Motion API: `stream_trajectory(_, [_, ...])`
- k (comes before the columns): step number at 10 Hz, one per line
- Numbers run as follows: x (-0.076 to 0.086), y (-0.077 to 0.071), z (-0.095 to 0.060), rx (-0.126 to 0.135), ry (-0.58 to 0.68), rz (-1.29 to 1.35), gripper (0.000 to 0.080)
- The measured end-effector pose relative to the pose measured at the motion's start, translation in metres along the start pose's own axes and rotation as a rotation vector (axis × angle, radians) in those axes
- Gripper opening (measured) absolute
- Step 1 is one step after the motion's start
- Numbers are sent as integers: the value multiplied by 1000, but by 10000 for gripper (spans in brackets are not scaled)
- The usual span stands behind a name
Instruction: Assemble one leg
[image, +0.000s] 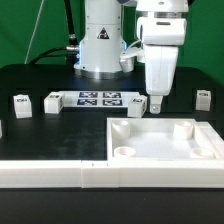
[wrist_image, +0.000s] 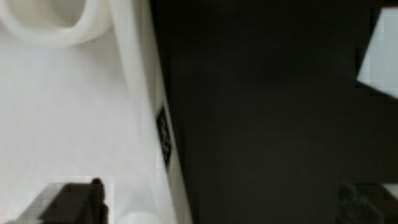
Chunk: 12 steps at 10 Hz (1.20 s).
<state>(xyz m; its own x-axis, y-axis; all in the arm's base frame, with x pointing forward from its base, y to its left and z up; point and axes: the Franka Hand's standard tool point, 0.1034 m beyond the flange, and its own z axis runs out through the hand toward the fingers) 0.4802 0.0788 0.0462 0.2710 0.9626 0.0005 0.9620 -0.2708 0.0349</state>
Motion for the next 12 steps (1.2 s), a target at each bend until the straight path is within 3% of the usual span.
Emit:
stream_trajectory(3, [1, -1, 0, 7, 5, 270, 649])
stream_trajectory(5, [4, -22, 3, 48, 8, 627, 649])
stream_trajectory(9, [47, -57, 5, 90, -1, 1182, 649])
stream_trajectory(12, [70, -73, 4, 112, -9, 1429, 649])
